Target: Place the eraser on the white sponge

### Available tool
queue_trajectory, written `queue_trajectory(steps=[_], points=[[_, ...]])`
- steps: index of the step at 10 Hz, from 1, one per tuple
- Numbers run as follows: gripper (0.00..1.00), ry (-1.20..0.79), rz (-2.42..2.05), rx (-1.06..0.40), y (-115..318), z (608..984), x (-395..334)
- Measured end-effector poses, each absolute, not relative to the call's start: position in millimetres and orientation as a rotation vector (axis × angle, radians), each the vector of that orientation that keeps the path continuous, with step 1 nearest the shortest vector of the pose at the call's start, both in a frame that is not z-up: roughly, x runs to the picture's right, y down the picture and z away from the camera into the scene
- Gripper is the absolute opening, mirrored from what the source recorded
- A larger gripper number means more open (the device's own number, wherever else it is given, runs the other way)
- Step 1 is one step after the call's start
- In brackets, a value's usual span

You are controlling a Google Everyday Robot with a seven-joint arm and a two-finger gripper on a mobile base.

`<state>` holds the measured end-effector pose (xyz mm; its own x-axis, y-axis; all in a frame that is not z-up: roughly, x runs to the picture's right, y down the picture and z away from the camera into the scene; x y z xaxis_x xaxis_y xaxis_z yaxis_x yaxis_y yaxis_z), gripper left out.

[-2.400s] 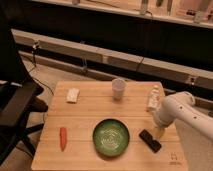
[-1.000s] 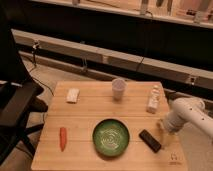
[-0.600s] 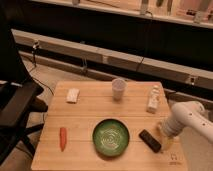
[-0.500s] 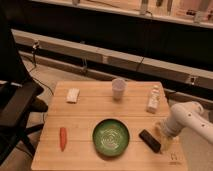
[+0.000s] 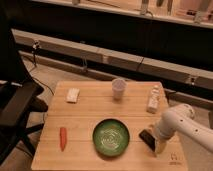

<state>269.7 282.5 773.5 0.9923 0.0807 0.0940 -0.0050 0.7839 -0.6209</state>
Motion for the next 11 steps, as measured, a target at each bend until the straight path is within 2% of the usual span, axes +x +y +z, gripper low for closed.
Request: queue_trajectory(steps=[2,3,6,9,11], points=[[0.80,-0.121,0.027,-0.664,283,773,264],[0.75,-0.132,0.037,-0.668,281,777,265],[0.48,-0.155,0.045,-0.696,278,799,264],[0.15,-0.158,0.046,-0.710,277,800,264],[0.00,-0.155,0.048,-0.713,277,799,266]])
